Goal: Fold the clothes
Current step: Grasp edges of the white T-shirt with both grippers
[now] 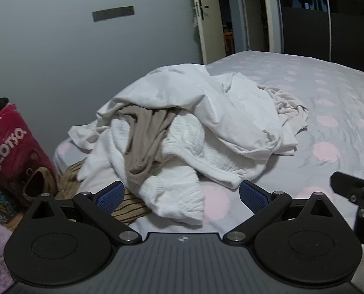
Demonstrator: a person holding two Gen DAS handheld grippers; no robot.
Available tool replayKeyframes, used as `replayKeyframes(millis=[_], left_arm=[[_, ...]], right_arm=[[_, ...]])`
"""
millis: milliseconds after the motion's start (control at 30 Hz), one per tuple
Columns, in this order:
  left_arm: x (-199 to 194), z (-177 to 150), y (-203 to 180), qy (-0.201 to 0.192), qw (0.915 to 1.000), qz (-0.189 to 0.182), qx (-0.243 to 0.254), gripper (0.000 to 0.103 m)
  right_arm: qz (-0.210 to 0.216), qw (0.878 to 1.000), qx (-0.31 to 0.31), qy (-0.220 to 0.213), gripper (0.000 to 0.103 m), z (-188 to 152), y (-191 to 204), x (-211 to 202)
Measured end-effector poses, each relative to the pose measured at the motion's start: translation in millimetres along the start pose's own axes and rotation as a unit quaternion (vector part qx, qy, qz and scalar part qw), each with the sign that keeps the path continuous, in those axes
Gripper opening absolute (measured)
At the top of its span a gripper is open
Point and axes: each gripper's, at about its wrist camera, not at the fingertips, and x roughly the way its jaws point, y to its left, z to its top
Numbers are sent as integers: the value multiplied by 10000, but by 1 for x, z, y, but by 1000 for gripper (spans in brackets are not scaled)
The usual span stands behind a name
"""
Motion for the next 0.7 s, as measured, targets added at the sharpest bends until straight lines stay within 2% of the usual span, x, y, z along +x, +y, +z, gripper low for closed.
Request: replayKeyframes(millis=[267,333,367,433,567,633,700], left_arm=[[36,25,3,253,9982,-531,106,97],[50,35,3,336,9970,-653,265,94],[58,40,2,357,9964,-694,336,92],[72,50,1,394,9953,-777,431,80],[103,67,0,456,9931,-967,471,78],[118,73,0,417,9930,-998,470,76],[132,77,1,375,9937,-979,386,76]], right_arm=[[204,9996,190,103,102,7,-5,35],[255,9993,238,126,100,12,-6,45],[257,9994,191,149,97,14,-5,51],[259,9994,93,194,85,19,-4,64],[364,9987,123,345,81,26,-5,97],[400,9982,180,417,67,29,-6,115],[413,9977,223,490,67,33,-6,131]])
